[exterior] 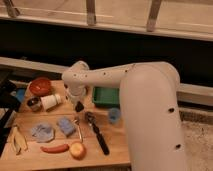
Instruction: Wipe table surface with eraser
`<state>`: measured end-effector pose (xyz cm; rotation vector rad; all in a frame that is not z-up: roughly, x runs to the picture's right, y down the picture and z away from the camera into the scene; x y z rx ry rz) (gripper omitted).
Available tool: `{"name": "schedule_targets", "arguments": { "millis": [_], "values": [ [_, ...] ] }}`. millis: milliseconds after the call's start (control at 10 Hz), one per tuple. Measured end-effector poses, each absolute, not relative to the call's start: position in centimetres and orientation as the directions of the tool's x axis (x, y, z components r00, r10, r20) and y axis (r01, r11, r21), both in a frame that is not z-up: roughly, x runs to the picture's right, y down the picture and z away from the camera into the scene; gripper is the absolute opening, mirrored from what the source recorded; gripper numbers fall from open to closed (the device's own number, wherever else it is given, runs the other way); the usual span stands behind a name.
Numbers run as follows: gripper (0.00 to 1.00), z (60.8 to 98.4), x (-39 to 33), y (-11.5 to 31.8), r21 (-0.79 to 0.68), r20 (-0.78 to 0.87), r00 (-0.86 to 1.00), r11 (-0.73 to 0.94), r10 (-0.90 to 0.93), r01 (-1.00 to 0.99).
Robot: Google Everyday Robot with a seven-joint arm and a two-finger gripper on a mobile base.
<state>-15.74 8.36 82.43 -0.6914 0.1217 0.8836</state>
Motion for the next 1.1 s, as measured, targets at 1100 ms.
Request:
{"name": "schedule_targets", "arguments": {
  "millis": [1100],
  "values": [
    [0.0,81.9,-16.0,11.3,-0.464,-0.442,0.632,0.441,0.637,-0.769]
  ]
}}
